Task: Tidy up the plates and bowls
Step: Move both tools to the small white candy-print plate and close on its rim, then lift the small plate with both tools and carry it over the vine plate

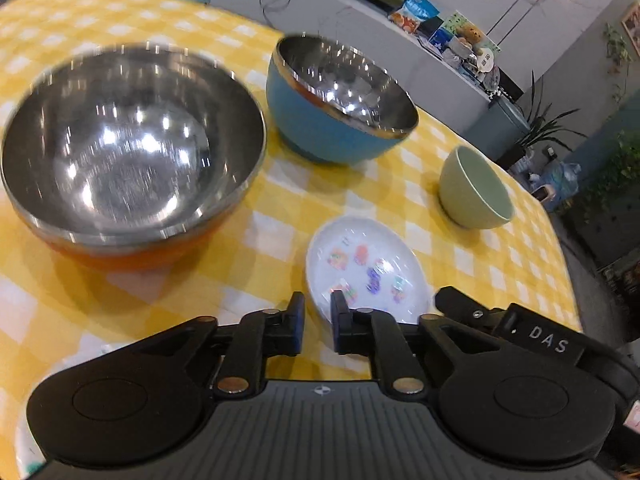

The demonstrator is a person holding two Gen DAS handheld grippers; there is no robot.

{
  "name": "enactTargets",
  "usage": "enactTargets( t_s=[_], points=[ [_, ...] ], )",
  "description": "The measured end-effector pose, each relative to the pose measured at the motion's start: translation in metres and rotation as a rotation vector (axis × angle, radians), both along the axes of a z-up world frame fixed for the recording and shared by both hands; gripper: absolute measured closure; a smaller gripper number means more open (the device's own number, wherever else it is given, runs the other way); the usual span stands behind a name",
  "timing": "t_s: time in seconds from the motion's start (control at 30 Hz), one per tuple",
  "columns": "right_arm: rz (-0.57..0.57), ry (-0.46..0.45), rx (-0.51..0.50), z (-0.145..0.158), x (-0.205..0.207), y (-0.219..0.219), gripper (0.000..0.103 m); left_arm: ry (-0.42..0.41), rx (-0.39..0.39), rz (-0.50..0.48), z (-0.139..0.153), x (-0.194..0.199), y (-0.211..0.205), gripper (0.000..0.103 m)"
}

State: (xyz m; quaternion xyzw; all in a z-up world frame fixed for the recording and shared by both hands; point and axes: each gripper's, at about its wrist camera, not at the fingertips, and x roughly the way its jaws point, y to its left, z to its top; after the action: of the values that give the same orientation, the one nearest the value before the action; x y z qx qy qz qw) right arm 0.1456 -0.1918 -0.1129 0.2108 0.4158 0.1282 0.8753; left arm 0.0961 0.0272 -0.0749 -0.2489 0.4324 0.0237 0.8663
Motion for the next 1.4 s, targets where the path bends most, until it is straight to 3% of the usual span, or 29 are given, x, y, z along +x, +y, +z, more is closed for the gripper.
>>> enactTargets(
  t_s=[0.13,0.33,0.47,0.7,0.8,1.13,1.4],
  points=[
    [0.03,-0.019,-0.024,-0.004,0.007,0.005,0.082,-0.024,0.033,-0.025,0.001,0.004,-0.004,0.074],
    [0.034,-0.014,-0.043,-0.009,0.009,0.012,0.083,-0.054,0.026,-0.005,-0.005,0.009,-0.003,0.074],
    [0.038,-0.022,-0.051,-0.01,0.01,0.015,0.086,-0.068,0.071,-0.021,-0.004,0.01,-0.007,0.075],
    [0.04,-0.018,-0.05,-0.012,0.01,0.017,0.103,-0.072,0.09,-0.017,-0.005,0.01,-0.008,0.09],
    [0.032,-0.02,-0.053,-0.012,0.01,0.016,0.103,-0.068,0.08,-0.013,-0.006,0.009,-0.005,0.097],
    [0.021,-0.02,-0.019,-0.005,0.0,0.009,0.103,-0.079,0.072,-0.008,0.005,0.001,-0.005,0.1],
    [-0.004,0.013,0.042,0.008,-0.022,-0.002,0.103,-0.074,0.08,-0.006,0.031,-0.015,-0.01,0.1]
  ],
)
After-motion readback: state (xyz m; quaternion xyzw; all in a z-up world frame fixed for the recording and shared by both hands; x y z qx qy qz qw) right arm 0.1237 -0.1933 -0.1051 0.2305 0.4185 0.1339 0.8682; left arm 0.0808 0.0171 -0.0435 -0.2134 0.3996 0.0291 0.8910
